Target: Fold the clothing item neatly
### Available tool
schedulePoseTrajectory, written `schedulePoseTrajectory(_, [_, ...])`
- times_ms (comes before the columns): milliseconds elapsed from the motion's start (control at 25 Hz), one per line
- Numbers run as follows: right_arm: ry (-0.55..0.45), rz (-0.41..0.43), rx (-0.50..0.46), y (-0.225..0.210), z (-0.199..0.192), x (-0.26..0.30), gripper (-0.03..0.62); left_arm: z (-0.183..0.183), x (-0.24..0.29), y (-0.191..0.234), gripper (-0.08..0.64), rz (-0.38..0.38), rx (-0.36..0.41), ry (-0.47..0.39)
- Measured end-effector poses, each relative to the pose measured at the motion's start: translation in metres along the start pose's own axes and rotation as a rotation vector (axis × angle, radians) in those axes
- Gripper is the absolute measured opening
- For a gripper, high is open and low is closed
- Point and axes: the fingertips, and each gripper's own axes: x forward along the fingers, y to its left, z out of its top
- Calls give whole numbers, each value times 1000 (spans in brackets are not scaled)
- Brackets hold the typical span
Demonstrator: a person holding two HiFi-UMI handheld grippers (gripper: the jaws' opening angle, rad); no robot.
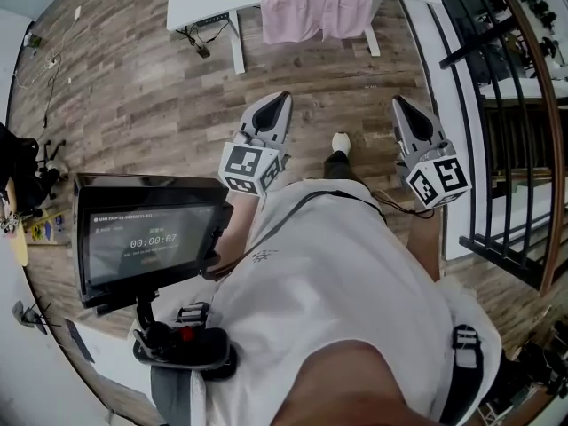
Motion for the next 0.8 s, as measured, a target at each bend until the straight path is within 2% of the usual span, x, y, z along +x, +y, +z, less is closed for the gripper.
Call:
schedulePoseTrajectory(160, [9, 7, 9, -14, -2, 25, 3, 2, 17, 18, 3, 15, -7, 4])
schedulePoseTrajectory(400, [17, 19, 24, -29, -5, 30, 3, 6, 28, 17, 3, 32, -3, 11])
schedulePoseTrajectory(800, [8, 25, 34, -96, -6, 65, 2, 5, 94, 30, 3, 51, -3, 33])
